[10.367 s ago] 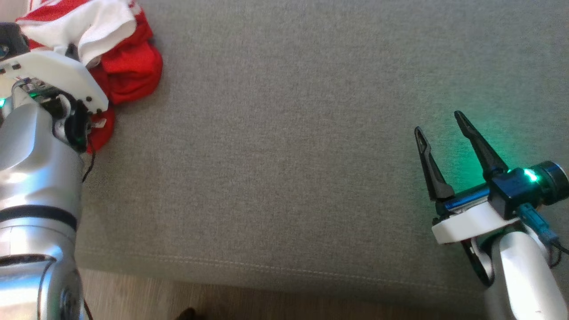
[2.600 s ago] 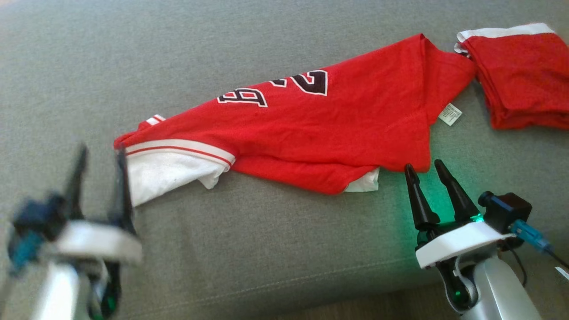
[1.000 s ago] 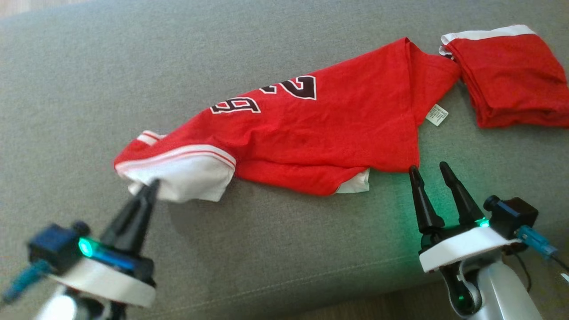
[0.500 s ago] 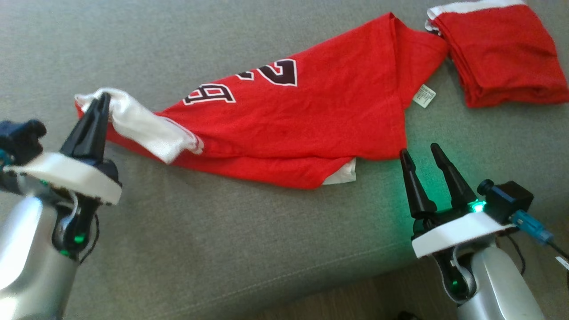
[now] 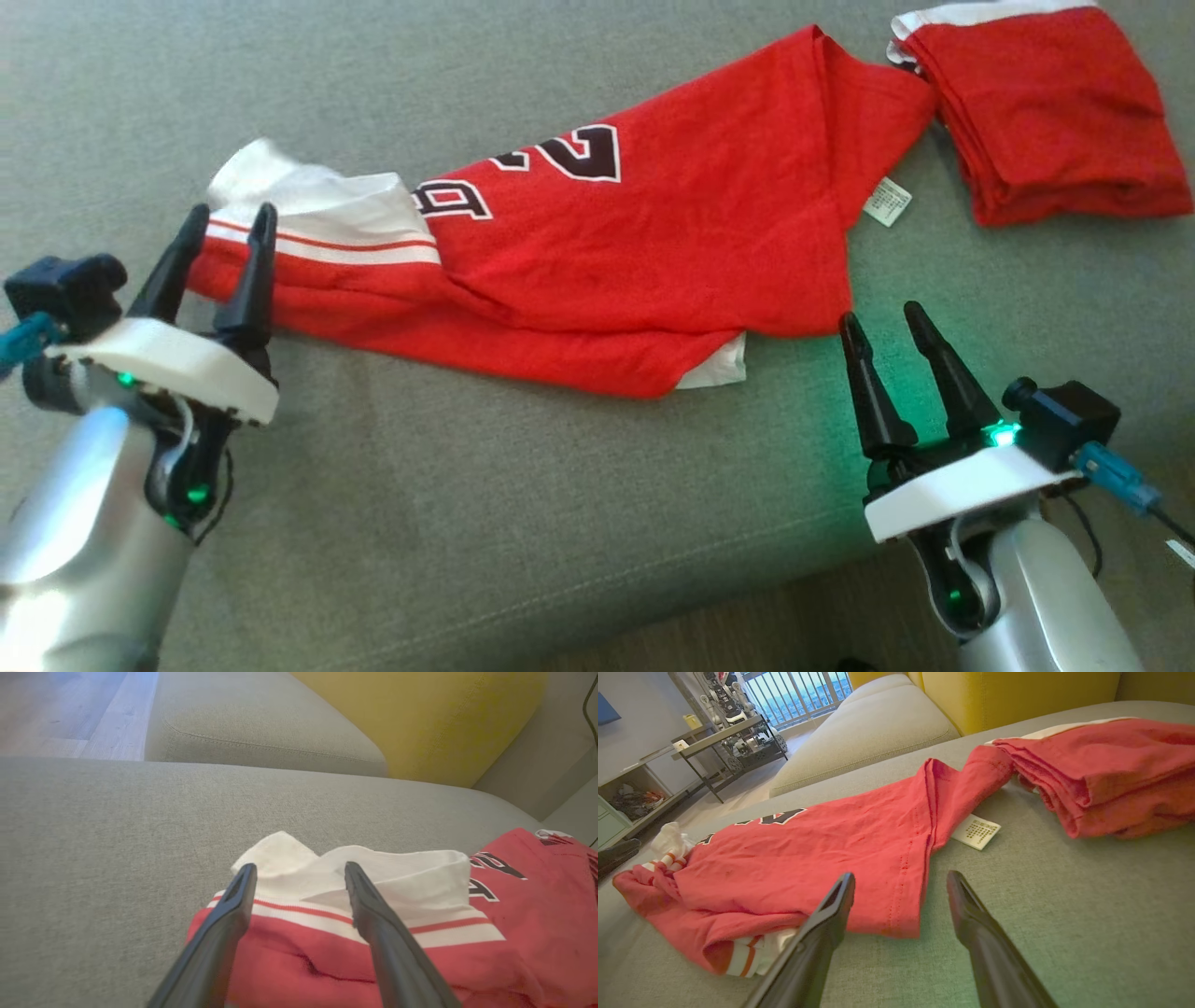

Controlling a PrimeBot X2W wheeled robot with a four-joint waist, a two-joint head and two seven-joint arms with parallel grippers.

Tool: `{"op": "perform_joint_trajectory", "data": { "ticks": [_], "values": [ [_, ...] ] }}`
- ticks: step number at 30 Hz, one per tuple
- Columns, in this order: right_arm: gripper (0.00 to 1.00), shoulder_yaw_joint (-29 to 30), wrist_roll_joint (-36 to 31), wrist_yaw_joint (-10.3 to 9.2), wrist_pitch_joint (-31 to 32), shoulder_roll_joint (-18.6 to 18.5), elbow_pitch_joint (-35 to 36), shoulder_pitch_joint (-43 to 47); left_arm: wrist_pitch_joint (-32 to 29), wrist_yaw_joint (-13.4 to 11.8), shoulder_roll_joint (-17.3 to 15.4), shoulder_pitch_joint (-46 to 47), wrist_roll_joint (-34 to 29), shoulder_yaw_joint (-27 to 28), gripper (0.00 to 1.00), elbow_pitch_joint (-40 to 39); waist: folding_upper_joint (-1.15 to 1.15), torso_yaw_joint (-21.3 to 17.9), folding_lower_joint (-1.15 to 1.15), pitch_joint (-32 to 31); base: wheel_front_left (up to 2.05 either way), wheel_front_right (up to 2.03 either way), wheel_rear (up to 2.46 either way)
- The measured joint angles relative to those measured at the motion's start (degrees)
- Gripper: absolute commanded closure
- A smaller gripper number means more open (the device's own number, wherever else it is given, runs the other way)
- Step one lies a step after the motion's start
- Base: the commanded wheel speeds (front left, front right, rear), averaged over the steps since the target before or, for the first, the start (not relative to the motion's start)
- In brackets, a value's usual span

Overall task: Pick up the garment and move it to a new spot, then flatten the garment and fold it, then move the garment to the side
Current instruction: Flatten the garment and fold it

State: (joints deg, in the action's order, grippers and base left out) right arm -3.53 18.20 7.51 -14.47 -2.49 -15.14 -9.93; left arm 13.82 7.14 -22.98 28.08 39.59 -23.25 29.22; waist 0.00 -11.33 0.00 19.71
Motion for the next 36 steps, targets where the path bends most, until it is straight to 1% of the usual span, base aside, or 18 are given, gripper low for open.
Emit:
{"op": "perform_joint_trajectory", "data": {
  "ticks": [6,10,13,17,23,26,34,36],
  "values": [
    [0.0,-0.79,0.0,0.0,0.0,0.0,-0.3,0.02,0.4,-0.12,0.91,-2.35,-0.23,-0.6,0.0,0.6,0.0,1.37,-0.01,-1.32,0.0,0.0,0.0],
    [0.0,-0.97,-0.05,0.0,0.0,0.0,-0.32,0.04,0.41,-1.23,2.03,-0.81,-0.19,0.67,0.0,1.64,0.0,1.47,-0.01,-1.39,0.0,0.0,0.0],
    [0.0,-1.25,-0.07,0.0,0.0,0.0,-0.35,0.04,-0.89,-2.67,3.09,2.13,-0.2,0.69,0.0,3.68,0.0,1.05,0.0,-1.3,0.0,0.0,0.0],
    [0.0,-1.77,-0.07,0.0,0.0,0.0,-0.4,0.03,-4.9,-5.19,3.11,6.28,-0.78,0.16,0.0,7.37,0.0,-0.14,0.0,-0.84,0.0,0.0,0.0],
    [0.0,-2.22,0.03,0.0,0.0,0.0,-0.33,-0.01,-9.53,-9.03,2.82,10.57,-3.43,-1.23,0.0,14.35,0.0,-2.06,0.0,0.63,0.0,0.0,0.0],
    [0.0,-2.15,0.05,0.0,0.0,0.0,-0.18,-0.03,-9.61,-9.66,2.55,11.86,-4.21,-1.63,0.0,15.6,0.0,-2.7,0.0,1.68,0.0,0.0,0.0],
    [0.0,-2.23,0.55,0.0,0.0,0.0,0.31,-0.18,-7.03,-9.55,1.64,15.39,-5.81,-2.23,0.0,17.4,0.0,-3.57,0.0,4.39,0.0,0.0,0.0],
    [0.0,-2.3,0.63,0.0,0.0,0.0,0.34,-0.37,-6.62,-9.07,1.6,16.22,-5.87,-2.53,0.0,17.89,0.0,-3.63,0.0,4.73,0.0,0.0,0.0]
  ]
}}
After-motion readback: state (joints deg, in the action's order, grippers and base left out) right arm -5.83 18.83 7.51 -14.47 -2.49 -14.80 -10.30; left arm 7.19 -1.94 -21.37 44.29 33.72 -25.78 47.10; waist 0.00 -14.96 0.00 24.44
